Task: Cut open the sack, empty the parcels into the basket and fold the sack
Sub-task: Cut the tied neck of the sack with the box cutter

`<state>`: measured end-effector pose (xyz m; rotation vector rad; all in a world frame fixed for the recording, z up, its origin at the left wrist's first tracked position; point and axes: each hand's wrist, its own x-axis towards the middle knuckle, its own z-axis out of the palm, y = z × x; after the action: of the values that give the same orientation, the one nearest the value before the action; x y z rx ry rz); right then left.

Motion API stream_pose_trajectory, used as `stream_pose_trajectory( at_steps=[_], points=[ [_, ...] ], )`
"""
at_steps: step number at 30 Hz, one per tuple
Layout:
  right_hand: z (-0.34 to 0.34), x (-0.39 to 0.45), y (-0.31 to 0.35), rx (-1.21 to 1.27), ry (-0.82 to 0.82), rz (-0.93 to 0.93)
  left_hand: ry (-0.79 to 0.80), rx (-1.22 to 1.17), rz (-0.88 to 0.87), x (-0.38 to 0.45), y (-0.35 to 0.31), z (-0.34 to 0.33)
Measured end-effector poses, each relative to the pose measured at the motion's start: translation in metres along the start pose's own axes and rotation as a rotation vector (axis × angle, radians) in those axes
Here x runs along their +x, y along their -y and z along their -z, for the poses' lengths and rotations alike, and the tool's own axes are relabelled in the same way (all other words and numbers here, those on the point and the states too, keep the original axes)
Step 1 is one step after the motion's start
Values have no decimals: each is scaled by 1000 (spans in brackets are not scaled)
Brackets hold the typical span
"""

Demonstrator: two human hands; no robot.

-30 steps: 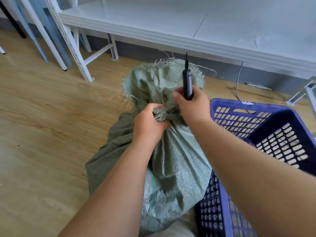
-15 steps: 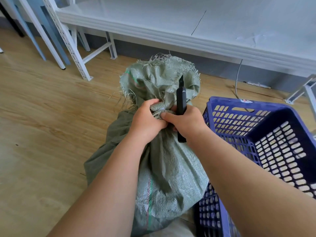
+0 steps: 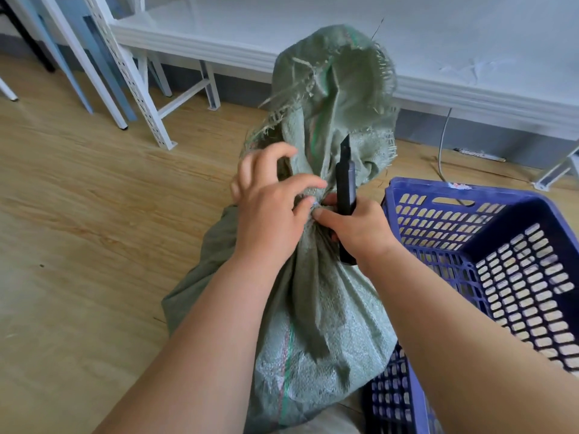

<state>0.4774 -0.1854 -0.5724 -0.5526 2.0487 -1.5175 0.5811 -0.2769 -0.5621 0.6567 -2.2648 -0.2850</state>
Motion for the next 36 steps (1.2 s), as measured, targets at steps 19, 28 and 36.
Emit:
stream_pose_trajectory(
  at_steps=[19, 28, 36],
  points=[
    [14, -9, -2, 140, 77, -118, 638, -401, 274, -10, 9, -4],
    [9, -11, -7, 30, 43, -17, 448, -326, 460, -16, -4, -15],
    [13, -4, 9, -209, 95, 233, 411, -325, 476, -10, -8, -9]
  ],
)
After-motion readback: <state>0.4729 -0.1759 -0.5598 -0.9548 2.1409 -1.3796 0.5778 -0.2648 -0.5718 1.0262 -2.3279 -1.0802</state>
